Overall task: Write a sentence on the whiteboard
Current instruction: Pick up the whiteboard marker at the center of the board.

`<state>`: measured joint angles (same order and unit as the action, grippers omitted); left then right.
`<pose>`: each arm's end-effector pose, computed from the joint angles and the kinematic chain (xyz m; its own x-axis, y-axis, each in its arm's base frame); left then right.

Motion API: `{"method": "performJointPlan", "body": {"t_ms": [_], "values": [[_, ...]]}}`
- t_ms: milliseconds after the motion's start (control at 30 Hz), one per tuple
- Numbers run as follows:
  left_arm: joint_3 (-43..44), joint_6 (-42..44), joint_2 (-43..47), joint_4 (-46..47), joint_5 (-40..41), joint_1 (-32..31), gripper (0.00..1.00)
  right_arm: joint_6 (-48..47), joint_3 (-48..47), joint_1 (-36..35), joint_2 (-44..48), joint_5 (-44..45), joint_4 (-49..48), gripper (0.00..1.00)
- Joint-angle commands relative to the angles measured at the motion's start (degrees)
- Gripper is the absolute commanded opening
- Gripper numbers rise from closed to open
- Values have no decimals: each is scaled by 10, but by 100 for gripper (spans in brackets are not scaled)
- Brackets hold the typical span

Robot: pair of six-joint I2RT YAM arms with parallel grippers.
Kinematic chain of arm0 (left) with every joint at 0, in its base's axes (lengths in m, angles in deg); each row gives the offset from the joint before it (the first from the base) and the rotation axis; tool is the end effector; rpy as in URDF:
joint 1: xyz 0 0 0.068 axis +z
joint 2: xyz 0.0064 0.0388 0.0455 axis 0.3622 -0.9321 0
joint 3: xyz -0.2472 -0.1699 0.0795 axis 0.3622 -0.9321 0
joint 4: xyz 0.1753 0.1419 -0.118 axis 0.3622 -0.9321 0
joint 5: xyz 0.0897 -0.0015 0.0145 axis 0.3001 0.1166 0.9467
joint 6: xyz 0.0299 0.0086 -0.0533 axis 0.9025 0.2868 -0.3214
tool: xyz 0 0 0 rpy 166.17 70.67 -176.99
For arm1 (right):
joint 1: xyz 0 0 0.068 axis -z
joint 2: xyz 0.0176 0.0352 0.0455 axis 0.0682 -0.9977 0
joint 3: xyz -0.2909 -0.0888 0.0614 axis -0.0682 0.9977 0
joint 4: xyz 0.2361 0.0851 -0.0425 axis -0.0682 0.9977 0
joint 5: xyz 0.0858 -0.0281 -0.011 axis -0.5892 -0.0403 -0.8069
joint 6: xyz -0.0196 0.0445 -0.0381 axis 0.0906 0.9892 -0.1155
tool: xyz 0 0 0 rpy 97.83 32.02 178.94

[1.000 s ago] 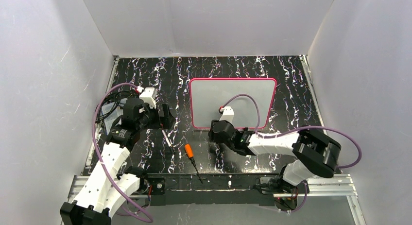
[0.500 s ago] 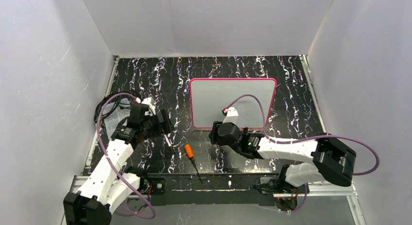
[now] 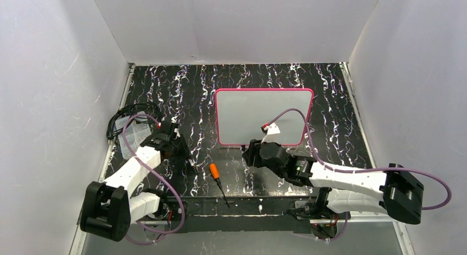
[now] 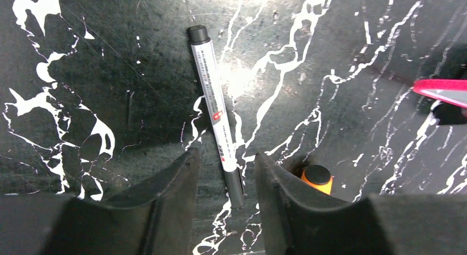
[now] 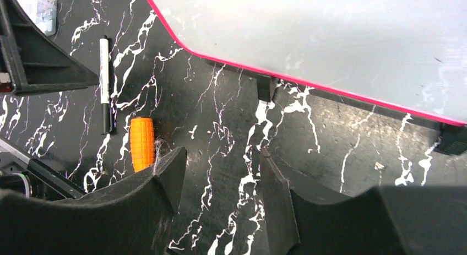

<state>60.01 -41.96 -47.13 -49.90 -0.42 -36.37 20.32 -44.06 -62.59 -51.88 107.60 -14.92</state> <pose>0.1758 -0.0509 0.2148 -0.8204 -0.3858 -0.4221 -0.2293 0.8982 -0.3751 0.1080 0.1919 0.2537 -0.5711 0.1668 -0.8037 -0.3381 0.8444 0.4156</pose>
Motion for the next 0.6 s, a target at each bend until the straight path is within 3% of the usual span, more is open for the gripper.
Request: {"method": "performJointPlan", "body": {"t_ms": [0,333,567], "values": [[9,6,-25,3,16,-4,38,-1,19,-3,50,27,12,60],[47,36,-112,-41,57,-13,37,-2,50,-3,133,47,28,62],[82,50,-149,-93,84,-25,19,-4,59,-3,153,51,43,62]]}}
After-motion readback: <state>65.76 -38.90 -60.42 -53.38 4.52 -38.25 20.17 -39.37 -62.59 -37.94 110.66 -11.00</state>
